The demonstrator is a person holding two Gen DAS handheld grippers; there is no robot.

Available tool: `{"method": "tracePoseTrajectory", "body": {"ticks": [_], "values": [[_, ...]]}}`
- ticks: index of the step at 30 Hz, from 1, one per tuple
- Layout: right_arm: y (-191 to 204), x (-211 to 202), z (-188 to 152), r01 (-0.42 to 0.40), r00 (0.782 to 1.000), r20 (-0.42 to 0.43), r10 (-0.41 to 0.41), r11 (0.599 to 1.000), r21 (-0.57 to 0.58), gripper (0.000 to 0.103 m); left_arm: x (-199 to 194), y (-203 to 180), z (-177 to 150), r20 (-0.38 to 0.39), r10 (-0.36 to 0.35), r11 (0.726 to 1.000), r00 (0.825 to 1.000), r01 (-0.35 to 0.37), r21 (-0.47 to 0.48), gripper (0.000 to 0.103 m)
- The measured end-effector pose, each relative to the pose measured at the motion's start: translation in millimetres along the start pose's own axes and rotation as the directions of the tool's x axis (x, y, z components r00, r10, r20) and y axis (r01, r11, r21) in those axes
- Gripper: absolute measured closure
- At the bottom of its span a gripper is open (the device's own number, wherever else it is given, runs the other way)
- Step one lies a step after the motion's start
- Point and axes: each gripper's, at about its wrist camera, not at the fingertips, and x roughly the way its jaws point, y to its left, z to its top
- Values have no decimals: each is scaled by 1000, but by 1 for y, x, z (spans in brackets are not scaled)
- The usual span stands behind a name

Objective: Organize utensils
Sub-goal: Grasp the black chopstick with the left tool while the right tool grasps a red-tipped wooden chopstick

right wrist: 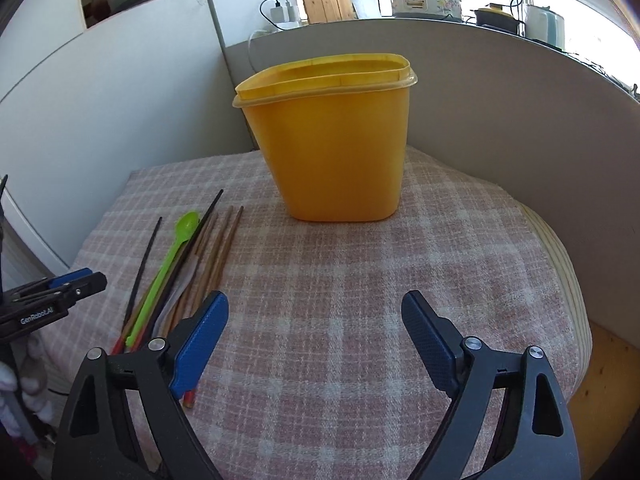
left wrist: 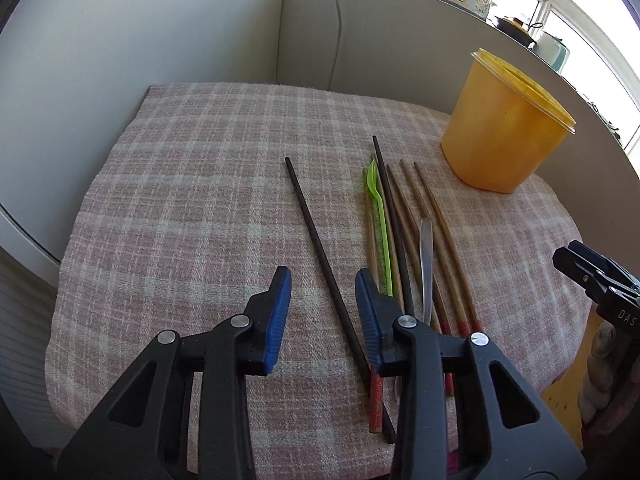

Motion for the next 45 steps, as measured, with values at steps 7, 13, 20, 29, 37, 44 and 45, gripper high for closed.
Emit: {"method": "tracePoseTrajectory", "body": {"ticks": [7,13,20,29,37,44,45], "values": [[17,34,1,-92,988,-119,94,995,26,43,24,5,18,-91,-73,997,993,71,-23,78],[30,70,9,-131,965,-219,143,989,67,61,43,5,29,-136,-62,998,989,62,-7,79],[54,92,17,-135,952,-272,138,990,29,70,63,11,36,-185,-75,997,980,72,-23,85],[68,108,23,-123,941,-316,119,992,10,75,61,30,38,-173,-132,991,976,126,-49,94],[77,117,29,-104,932,-350,89,994,-26,80,57,37,40,-202,-127,991,971,118,-60,94],[96,133,37,-68,909,-416,16,992,-110,93,63,35,53,-259,-117,993,959,113,-32,94],[96,135,39,-68,903,-429,13,991,-113,96,63,39,54,-261,-130,991,956,121,-50,95]]}}
